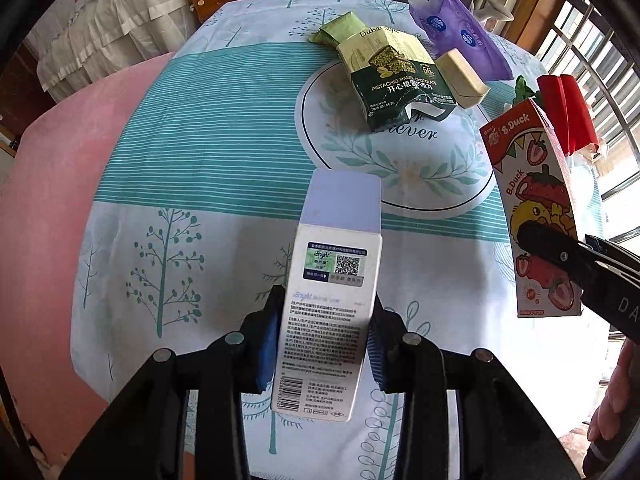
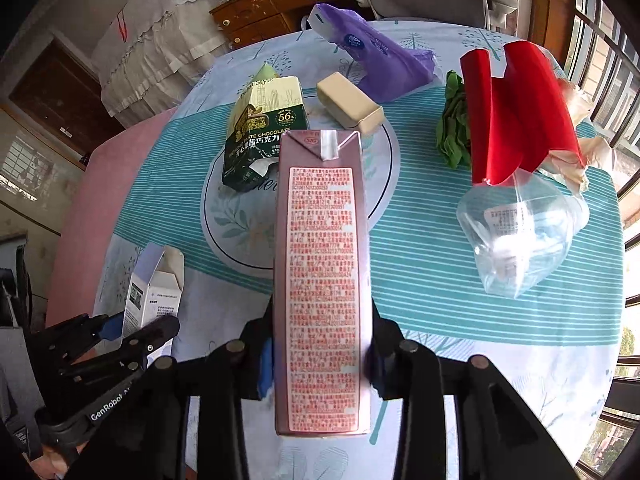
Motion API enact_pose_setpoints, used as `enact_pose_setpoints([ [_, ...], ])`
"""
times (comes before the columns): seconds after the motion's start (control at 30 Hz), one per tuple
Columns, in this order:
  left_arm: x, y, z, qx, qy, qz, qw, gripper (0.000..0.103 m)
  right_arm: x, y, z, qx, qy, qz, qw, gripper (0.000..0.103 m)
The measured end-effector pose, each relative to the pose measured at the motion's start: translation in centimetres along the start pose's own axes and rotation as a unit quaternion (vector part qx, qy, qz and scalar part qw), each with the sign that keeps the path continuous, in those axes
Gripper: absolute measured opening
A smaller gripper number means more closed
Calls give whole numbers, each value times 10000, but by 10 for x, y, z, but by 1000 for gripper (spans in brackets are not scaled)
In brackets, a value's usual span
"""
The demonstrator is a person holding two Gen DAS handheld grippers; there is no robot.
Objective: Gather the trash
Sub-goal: 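Grasp the white-blue box with the left gripper while the right grasps the pink carton, then carry the white box and pink carton over the bin and release both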
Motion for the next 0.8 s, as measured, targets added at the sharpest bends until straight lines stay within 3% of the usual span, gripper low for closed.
enact_pose_setpoints([
  [0.17, -32, 12, 14, 45, 38, -309, 9995, 35, -23, 20, 1, 188, -109, -143, 9997, 37],
  [0.4, -70, 30, 46, 319, 101, -686, 9971, 35, -49, 60, 18, 450, 77, -349, 9983, 37],
  [0.63, -102, 55, 82, 729, 413, -1026, 9912, 36, -79, 114, 59, 757, 336, -732, 9939, 37],
  [0.8, -117, 92, 101, 1032, 698, -1184, 9851, 36, -89, 160, 99, 851, 622, -915, 9902, 37],
])
Point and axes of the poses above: each gripper's, at about its wrist camera, not at the fingertips, and x roughly the way its jaws point, z to its left, y to its underside, the point moved 2 cm from there along x, roughly the way its jaws point
